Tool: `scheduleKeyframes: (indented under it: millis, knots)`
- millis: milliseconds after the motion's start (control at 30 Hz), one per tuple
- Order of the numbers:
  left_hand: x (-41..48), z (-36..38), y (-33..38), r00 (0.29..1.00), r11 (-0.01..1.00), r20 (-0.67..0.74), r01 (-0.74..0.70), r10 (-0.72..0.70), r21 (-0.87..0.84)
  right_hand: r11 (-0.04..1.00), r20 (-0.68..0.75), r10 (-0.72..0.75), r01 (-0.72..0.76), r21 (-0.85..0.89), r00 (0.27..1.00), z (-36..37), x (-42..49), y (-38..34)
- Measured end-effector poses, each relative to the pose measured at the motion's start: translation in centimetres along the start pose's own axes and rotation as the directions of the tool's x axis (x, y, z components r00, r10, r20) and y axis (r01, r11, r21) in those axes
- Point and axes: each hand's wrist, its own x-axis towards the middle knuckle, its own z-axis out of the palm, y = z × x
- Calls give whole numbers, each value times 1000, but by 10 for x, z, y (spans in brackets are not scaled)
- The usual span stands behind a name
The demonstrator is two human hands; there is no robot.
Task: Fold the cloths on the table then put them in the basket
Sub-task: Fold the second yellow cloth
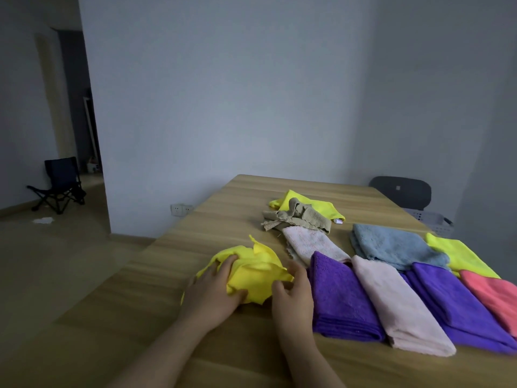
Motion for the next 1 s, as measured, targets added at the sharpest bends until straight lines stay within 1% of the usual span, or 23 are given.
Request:
scheduleKeyframes:
  millis: [67, 100, 133, 167, 200, 233, 267, 300, 333, 367, 400, 433, 500, 633, 700, 767, 833, 900, 1000]
  knots:
    - [-2, -4, 0, 1000, 995, -21, -18, 15, -101, 987, 88, -96, 106, -117, 991, -1, -2, 1]
    - [-4, -6, -2, 1000, 983, -12, -24, 22, -180, 969, 144, -133, 159, -191, 981, -1, -3, 1]
    - [-7, -8, -4, 999, 953, 10, -35, 40, -301, 943, 194, -148, 197, -267, 970, -1, -4, 0]
    - [-9, -11, -6, 997, 901, 36, -48, 71, -432, 918, 230, -143, 216, -332, 963, 0, -5, -1]
    - [-9, -13, -9, 992, 853, 64, -61, 110, -518, 895, 248, -128, 220, -389, 960, 0, -5, -2]
    - [-10, -15, -12, 986, 845, 88, -77, 145, -528, 873, 254, -110, 215, -438, 961, 0, -5, -1]
    - [-10, -18, -15, 983, 884, 108, -84, 149, -459, 853, 253, -98, 212, -477, 962, 0, -4, -1]
    - [-10, -18, -19, 987, 941, 119, -63, 108, -333, 834, 253, -91, 213, -509, 963, -2, -3, 1]
    - [-10, -19, -22, 992, 984, 118, -12, 33, -177, 817, 253, -94, 220, -533, 963, -2, -2, 2]
    - [-10, -20, -23, 992, 997, 115, 56, -50, -50, 803, 250, -95, 222, -553, 964, -3, -1, 3]
    - [-9, -21, -22, 988, 994, 112, 107, -109, 23, 790, 248, -90, 221, -572, 965, -3, -1, 3]
    - [-9, -21, -21, 986, 991, 98, 132, -135, 38, 776, 249, -78, 216, -593, 965, -2, -1, 3]
    - [-9, -19, -14, 991, 991, 31, 131, -131, -13, 737, 248, -64, 214, -641, 967, 0, -2, 4]
    - [-8, -21, -9, 990, 991, -90, 101, -109, -85, 672, 235, -96, 237, -702, 967, 3, 2, 1]
    - [-10, -22, -10, 986, 971, -118, 92, -121, -221, 661, 237, -100, 243, -710, 966, 6, 7, -1]
    - [-11, -22, -10, 973, 912, -183, 55, -141, -407, 677, 221, -142, 258, -690, 965, 10, 8, -2]
    - [-9, -23, -12, 942, 840, -281, 3, -185, -543, 721, 186, -217, 285, -632, 958, 14, 8, -2]
    - [-1, -22, -16, 909, 815, -338, 2, -242, -579, 756, 170, -281, 327, -567, 944, 17, 11, -1]
    - [12, -21, -18, 897, 813, -341, 36, -283, -581, 769, 169, -329, 367, -524, 929, 21, 20, -2]
